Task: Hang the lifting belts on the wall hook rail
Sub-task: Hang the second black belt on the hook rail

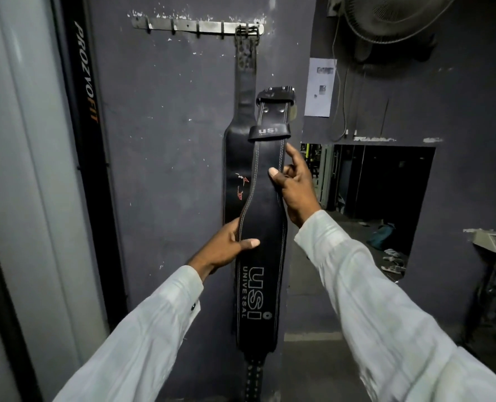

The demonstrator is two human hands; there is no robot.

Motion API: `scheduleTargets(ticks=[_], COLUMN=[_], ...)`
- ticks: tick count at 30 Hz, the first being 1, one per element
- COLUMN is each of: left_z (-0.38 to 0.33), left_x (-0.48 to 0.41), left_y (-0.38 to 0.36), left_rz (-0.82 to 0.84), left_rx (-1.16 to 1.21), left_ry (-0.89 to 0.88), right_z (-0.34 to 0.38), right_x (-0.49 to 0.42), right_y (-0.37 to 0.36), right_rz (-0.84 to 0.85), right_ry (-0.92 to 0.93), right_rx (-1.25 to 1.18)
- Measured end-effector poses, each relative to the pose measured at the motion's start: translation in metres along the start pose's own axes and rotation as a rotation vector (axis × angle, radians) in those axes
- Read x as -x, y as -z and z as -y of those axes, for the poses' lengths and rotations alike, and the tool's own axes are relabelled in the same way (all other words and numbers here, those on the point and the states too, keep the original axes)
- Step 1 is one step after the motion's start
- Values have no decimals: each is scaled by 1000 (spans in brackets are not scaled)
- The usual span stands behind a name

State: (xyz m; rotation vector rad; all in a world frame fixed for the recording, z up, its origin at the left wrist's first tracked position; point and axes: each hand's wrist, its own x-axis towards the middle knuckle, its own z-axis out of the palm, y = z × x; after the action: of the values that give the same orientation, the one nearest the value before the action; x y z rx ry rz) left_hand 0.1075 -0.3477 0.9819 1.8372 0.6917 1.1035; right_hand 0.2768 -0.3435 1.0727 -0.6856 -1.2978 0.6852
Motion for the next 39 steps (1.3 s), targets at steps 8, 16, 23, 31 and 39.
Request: scheduleTargets(ticks=[8, 16, 23, 31, 39], left_z=[3, 13, 22, 44, 71], left_x=[7, 13, 14, 26, 48], left_y=[1, 2, -5, -4, -11], left_rz=[8, 25, -62, -74, -61], left_rx=[18, 34, 21, 44, -15], left_ry=[38, 85, 119, 169, 215], right_z=[21, 26, 39, 52, 39], right_x=[-15, -24, -29, -30, -23], right_y=[-1, 2, -1, -9, -12], right_rz=[-45, -66, -46, -20, -14], right_ry=[66, 83, 123, 120, 67], right_rx=[-49, -56, -47, -64, -1])
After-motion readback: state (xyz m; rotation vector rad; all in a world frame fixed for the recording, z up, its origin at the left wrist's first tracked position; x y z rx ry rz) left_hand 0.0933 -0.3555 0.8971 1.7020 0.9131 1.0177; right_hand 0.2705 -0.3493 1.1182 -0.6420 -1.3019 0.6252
